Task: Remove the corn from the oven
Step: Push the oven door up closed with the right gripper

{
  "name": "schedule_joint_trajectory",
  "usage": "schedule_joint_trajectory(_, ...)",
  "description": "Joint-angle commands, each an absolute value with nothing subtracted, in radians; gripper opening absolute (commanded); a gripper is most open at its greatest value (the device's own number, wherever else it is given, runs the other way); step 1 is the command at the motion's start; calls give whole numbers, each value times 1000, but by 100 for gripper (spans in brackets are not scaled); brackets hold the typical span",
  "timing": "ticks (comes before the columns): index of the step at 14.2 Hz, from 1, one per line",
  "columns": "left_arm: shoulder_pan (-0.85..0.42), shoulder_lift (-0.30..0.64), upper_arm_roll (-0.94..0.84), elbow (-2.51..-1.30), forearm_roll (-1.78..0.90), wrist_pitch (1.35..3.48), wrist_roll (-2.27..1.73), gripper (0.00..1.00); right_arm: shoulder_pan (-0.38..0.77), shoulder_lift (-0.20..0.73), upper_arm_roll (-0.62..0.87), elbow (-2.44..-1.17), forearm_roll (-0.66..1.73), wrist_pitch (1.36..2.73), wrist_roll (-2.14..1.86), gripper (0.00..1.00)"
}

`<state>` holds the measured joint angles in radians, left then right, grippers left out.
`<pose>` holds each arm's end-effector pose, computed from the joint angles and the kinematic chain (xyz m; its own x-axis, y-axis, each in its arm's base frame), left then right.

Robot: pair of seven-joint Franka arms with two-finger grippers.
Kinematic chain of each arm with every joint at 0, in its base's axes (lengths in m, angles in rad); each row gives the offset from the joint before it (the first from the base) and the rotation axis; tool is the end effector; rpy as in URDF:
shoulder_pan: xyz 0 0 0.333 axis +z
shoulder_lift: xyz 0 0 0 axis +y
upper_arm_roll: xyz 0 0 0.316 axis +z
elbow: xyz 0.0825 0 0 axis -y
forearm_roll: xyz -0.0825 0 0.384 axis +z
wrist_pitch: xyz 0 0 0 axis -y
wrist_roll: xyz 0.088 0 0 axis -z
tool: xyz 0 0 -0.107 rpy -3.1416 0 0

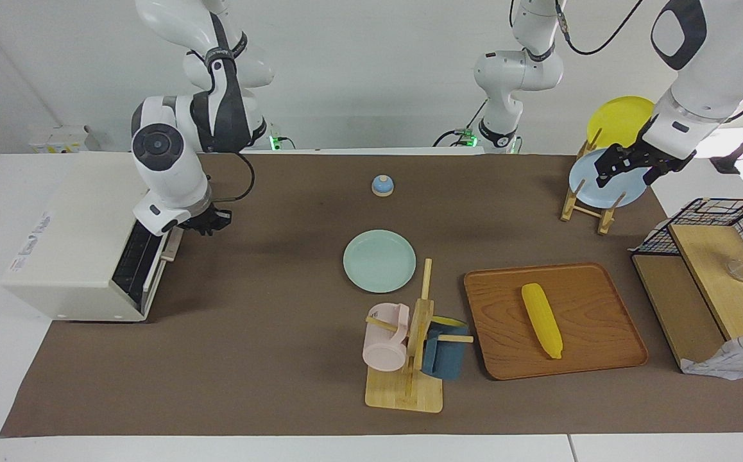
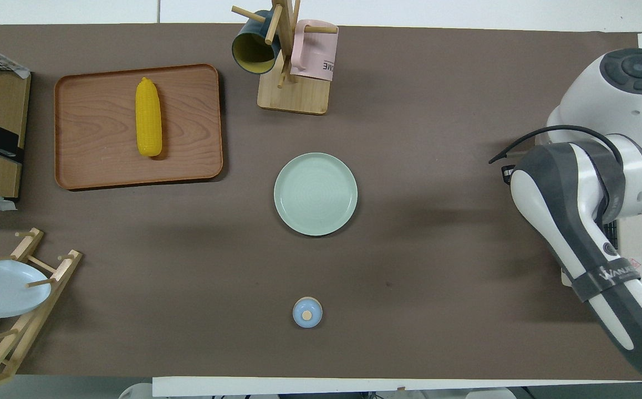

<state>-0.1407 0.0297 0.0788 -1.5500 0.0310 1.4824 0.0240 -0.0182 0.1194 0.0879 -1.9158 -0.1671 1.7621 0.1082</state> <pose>0.5528 -0.0314 0.6106 0.9918 -0.0826 -0.0978 -0.0860 -0.9958 -0.0310 0.5560 0.0229 0.4131 0.9670 -0.0057 -0.2548 0.0382 -0.9852 0.1669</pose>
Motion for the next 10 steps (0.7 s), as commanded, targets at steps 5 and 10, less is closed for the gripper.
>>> schedule_joint_trajectory(5, -149, 21, 81, -1559, 28, 1483, 38, 100, -48, 109, 92, -1896, -285, 1708, 26, 14)
schedule_joint_trajectory(10, -149, 21, 80, -1557, 28, 1482, 38, 100, -106, 69, 87, -1815, -261, 1614, -47, 46)
